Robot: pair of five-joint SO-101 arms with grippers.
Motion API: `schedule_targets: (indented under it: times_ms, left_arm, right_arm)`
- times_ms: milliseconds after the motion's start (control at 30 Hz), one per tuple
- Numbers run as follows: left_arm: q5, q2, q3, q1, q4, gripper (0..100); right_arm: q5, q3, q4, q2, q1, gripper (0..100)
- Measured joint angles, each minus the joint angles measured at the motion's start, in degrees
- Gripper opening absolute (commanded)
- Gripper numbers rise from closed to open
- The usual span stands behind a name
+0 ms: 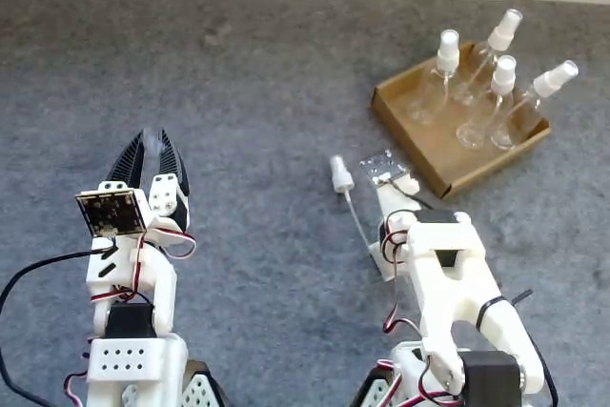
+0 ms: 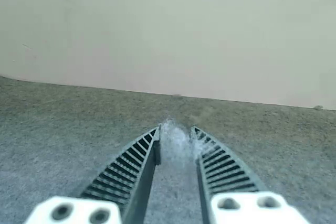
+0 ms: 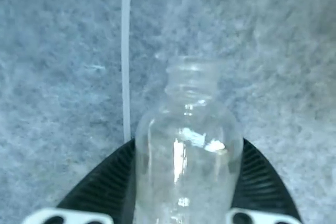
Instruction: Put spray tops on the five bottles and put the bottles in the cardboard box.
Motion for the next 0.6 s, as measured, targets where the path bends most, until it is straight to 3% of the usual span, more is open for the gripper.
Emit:
schedule_targets:
  times_ms: [333,600]
  left_arm:
    - [0.0,0.0,0.0,1.9,0.0,7]
    - [0.0,0.0,0.0,3.9,2.0,7]
  right_arm:
    - [0.0,0.1,0.3,-1.2,0.0,17.1]
    - [0.0,2.5,0.4,-19.3,-0.1,17.1]
